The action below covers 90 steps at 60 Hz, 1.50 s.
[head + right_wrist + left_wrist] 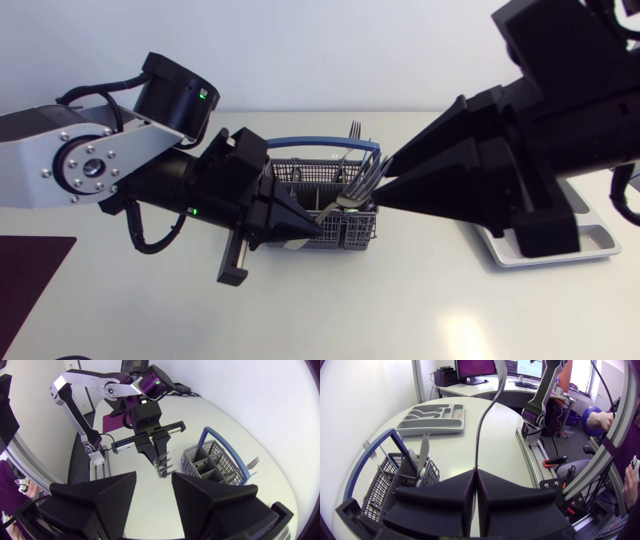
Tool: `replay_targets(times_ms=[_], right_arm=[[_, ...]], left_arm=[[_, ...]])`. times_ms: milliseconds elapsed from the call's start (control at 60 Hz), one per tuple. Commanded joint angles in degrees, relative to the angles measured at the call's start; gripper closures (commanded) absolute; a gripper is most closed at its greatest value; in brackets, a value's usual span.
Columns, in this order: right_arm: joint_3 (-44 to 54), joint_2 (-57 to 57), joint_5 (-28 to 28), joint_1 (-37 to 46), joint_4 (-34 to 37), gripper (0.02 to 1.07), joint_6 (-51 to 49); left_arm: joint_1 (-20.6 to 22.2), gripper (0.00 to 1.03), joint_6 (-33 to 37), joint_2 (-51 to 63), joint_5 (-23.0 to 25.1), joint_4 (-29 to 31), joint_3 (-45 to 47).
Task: Sort the cutlery from the basket into the organizer compartments.
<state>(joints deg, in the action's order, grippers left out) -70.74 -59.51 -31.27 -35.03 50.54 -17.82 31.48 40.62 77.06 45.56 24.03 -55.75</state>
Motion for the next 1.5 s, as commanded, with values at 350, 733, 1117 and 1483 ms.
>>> replay_targets(times_ms=[350, 733, 1117, 1483], right_arm=[[13.96, 7.65, 0.33, 2.77, -8.88, 0.44, 1.56], [22.58, 8.70, -0.02, 1.72, -21.45, 0.44, 1.04], [23.54, 6.24, -0.37, -1.01, -29.19, 0.46, 3.06], [25.30, 3.08, -0.11, -3.29, -37.27, 0.86, 6.22]], left_arm=[[-1.16, 1.00, -8.54, 0.90, 0.23, -2.06, -3.76], [0.33, 1.00, -6.26, 0.55, 7.79, 2.77, -5.78], [1.47, 1.00, -4.85, 1.08, 7.70, 3.04, -4.81], [1.39, 1.00, -3.36, 0.81, 7.61, 2.60, -3.32]])
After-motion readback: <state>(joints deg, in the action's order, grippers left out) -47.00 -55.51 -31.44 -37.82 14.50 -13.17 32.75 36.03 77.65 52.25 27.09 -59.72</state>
